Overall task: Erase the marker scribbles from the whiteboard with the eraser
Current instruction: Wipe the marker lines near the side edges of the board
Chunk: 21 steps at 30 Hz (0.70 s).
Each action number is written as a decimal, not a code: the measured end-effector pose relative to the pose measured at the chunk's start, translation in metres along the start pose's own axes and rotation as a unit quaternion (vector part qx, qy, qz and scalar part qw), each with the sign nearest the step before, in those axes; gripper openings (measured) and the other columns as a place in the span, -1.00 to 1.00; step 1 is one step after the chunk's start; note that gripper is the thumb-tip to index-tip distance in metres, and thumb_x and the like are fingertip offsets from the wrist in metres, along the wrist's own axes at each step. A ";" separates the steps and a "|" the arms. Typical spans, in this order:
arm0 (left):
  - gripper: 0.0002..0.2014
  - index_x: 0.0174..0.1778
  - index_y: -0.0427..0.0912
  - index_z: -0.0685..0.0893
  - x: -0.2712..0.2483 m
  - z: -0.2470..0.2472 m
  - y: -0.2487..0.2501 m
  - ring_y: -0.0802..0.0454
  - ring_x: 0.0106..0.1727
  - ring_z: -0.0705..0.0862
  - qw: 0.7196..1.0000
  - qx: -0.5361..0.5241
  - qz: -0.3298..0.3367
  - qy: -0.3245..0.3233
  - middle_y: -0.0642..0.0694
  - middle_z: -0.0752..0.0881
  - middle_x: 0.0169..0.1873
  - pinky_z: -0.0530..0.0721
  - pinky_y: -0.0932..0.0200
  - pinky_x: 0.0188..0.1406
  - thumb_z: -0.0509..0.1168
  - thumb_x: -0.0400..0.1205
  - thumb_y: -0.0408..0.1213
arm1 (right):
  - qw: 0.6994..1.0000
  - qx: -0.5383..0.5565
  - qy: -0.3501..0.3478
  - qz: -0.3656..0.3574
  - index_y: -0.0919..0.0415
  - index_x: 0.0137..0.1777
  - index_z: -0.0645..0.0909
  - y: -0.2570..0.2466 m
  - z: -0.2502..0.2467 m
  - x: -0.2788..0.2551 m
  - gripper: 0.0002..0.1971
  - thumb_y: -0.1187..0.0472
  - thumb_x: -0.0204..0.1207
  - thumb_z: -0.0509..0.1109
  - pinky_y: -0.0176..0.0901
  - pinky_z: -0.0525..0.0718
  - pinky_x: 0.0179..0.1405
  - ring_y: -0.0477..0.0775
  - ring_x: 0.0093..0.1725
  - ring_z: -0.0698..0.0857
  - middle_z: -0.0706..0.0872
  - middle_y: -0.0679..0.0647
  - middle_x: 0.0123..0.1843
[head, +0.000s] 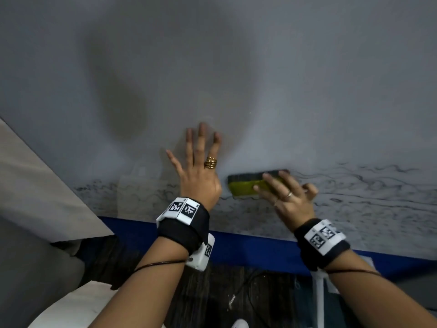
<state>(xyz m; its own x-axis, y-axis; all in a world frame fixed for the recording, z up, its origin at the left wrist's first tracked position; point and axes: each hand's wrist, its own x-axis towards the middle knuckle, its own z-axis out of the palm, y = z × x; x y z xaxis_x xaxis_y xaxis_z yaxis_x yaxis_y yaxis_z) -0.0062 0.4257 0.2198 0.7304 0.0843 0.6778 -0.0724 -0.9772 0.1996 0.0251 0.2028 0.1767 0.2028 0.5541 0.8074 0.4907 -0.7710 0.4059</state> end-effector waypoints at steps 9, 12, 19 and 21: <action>-0.14 0.52 -0.10 0.22 0.003 0.006 0.024 -0.09 0.66 -0.18 0.995 -0.042 -0.059 0.063 -0.11 0.01 0.61 -0.15 -0.58 0.42 0.21 0.20 -0.44 | 0.998 -0.009 0.001 0.054 -0.27 0.37 0.47 0.016 0.011 -0.026 -0.56 0.27 0.65 0.10 0.07 0.12 0.25 0.05 0.48 0.28 0.37 -0.19 0.50; -0.17 0.48 -0.13 0.27 0.005 0.002 0.033 -0.28 0.61 -0.01 0.993 -0.044 -0.075 0.075 -0.20 0.09 0.56 -0.17 -0.56 0.39 0.21 0.18 -0.44 | 1.000 -0.008 -0.021 -0.006 -0.27 0.37 0.44 0.018 0.010 -0.041 -0.54 0.29 0.62 0.21 0.04 0.24 0.17 0.06 0.40 0.40 0.37 -0.18 0.50; -0.31 0.45 0.10 0.31 0.010 0.005 0.072 0.19 0.64 -0.21 0.992 -0.077 0.082 0.054 -0.01 0.14 0.55 -0.27 -0.46 0.44 0.19 0.35 -0.35 | 0.995 0.013 0.075 0.064 -0.20 0.32 0.53 0.063 -0.016 0.006 -0.52 0.36 0.54 0.22 0.01 0.07 0.34 0.07 0.37 0.39 0.49 -0.10 0.38; -0.29 0.48 0.14 0.27 0.012 0.010 0.078 0.16 0.63 -0.25 0.992 -0.065 0.100 0.036 0.09 -0.02 0.63 -0.31 -0.47 0.43 0.18 0.36 -0.31 | 0.994 0.008 0.071 0.080 -0.22 0.33 0.52 0.059 -0.013 -0.002 -0.50 0.35 0.51 0.20 0.06 0.15 0.26 0.06 0.41 0.32 0.47 -0.10 0.41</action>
<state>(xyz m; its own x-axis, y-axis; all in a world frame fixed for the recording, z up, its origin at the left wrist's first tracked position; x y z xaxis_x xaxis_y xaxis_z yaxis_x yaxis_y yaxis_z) 0.0032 0.3484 0.2363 0.6435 -0.0899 0.7602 -0.3011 -0.9428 0.1433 0.0425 0.1522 0.2044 0.1578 0.3739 0.9139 0.4758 -0.8398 0.2615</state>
